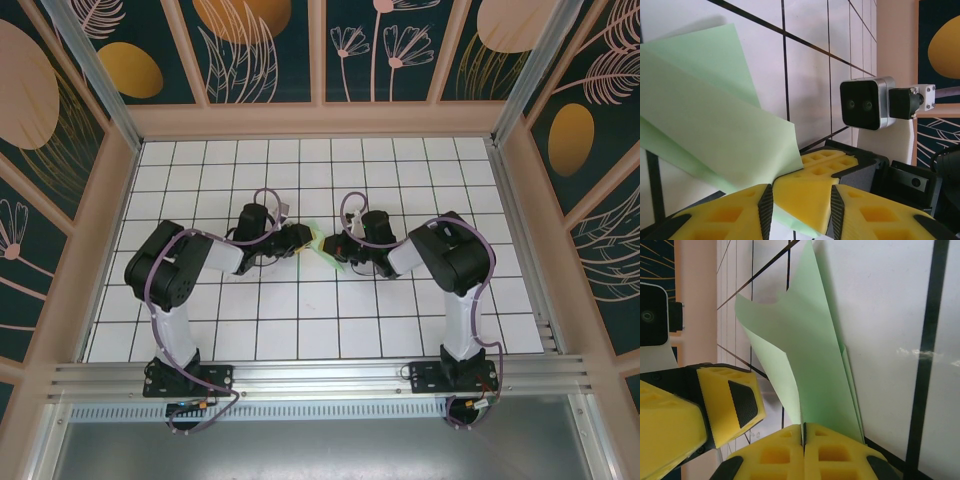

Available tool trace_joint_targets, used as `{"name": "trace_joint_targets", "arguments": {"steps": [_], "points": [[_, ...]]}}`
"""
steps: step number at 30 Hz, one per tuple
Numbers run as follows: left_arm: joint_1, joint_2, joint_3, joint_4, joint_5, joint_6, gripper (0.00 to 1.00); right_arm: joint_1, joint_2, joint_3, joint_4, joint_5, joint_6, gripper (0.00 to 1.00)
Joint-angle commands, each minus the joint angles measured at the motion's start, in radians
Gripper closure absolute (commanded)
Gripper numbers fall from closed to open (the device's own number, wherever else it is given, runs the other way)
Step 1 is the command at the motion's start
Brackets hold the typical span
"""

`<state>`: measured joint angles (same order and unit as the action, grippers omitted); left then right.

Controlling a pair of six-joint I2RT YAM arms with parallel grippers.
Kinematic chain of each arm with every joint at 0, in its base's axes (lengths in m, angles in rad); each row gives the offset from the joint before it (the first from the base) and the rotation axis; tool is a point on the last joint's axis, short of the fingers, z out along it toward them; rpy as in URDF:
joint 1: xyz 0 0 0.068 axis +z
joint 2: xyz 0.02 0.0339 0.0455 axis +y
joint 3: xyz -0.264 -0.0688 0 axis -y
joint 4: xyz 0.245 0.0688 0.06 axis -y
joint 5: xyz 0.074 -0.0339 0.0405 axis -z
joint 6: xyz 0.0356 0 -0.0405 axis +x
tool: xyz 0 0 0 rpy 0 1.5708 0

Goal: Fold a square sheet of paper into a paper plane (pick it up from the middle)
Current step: Fold the wing for the fifth time at the center of the table.

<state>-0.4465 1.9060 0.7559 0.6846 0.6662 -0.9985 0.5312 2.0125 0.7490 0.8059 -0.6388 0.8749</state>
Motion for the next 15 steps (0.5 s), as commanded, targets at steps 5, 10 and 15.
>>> {"name": "trace_joint_targets", "arguments": {"steps": [5, 10, 15], "points": [[-0.010, 0.036, 0.043, -0.015, 0.018, 0.019, 0.64, -0.008, 0.055, 0.009, -0.115, 0.039, 0.000, 0.99], [-0.010, 0.052, 0.053, -0.023, 0.014, 0.018, 0.65, -0.008, 0.058, 0.012, -0.122, 0.040, -0.002, 0.99], [-0.010, 0.058, 0.056, -0.039, 0.001, 0.024, 0.67, -0.008, 0.057, 0.015, -0.126, 0.033, -0.005, 0.98]]}}
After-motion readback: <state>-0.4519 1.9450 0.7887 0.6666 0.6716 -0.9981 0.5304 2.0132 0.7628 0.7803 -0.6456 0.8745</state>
